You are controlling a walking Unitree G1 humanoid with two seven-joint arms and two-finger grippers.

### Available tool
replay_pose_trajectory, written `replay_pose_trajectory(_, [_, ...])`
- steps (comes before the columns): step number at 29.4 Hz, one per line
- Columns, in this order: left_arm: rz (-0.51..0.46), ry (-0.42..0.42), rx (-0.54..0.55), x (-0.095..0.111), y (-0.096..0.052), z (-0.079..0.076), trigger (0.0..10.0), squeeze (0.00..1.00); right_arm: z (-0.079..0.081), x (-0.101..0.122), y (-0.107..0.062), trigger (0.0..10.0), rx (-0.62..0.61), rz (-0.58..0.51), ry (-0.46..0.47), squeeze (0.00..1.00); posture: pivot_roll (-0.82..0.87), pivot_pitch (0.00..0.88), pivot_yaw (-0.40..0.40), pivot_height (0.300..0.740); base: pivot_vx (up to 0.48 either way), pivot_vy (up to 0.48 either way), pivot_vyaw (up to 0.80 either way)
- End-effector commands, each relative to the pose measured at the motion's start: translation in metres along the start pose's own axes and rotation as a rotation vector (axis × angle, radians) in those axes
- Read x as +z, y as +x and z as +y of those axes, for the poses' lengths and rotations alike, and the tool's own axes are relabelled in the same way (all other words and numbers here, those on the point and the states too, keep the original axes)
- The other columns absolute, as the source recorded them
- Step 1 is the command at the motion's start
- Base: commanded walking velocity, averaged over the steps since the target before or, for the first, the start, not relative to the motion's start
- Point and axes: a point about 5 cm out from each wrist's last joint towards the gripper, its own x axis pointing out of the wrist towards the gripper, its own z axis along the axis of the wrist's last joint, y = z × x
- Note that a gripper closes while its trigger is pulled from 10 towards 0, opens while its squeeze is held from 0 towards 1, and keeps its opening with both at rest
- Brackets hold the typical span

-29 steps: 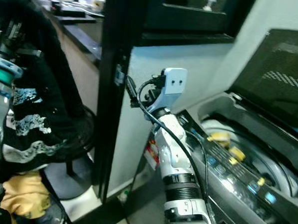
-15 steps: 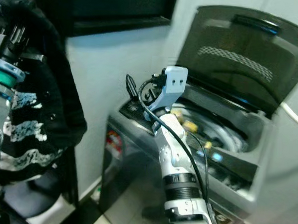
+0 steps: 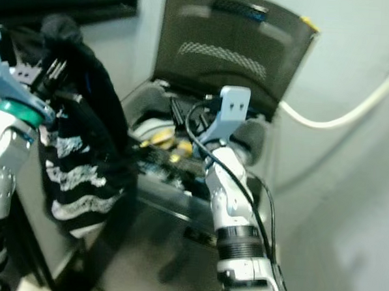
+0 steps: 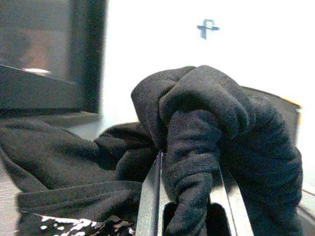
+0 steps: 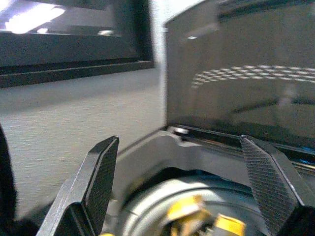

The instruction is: Clothes washing

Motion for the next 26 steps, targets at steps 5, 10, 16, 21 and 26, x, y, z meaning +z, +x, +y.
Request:
replay_pose_trajectory(5, [0.081,0.051,-0.049,-0.011,-0.003,-0.005,10.0,0.0,-0.001,0.0,0.0,10.0,-0.009,0.0,0.013,0.0,0.0,0.0,-0.076,0.74,0.0,0.0,-0.8])
replay_pose_trajectory(10, [0.168,0.072,-0.056,-0.021,-0.009,-0.007,10.0,0.0,0.0,0.0,0.002,10.0,-0.006,0.006,0.009,0.0,0.0,0.0,-0.08,0.74,0.0,0.0,-0.8])
replay_pose_trajectory(16, [0.211,0.08,0.019,-0.025,-0.015,0.001,10.0,0.0,0.003,-0.004,0.001,10.0,0.001,0.033,0.002,0.0,0.0,0.0,-0.081,0.74,0.0,0.0,-0.8])
replay_pose_trajectory(21, [0.256,0.082,0.175,-0.031,-0.031,0.02,10.0,0.0,0.007,-0.009,0.0,10.0,0.018,0.069,-0.009,0.0,0.01,0.0,-0.09,0.74,0.0,0.0,-0.8])
replay_pose_trajectory(26, [0.276,0.102,0.226,-0.032,-0.038,0.026,10.0,0.0,0.01,-0.014,0.0,10.0,0.037,0.096,-0.038,0.0,0.02,0.0,-0.102,0.74,0.0,0.0,0.0])
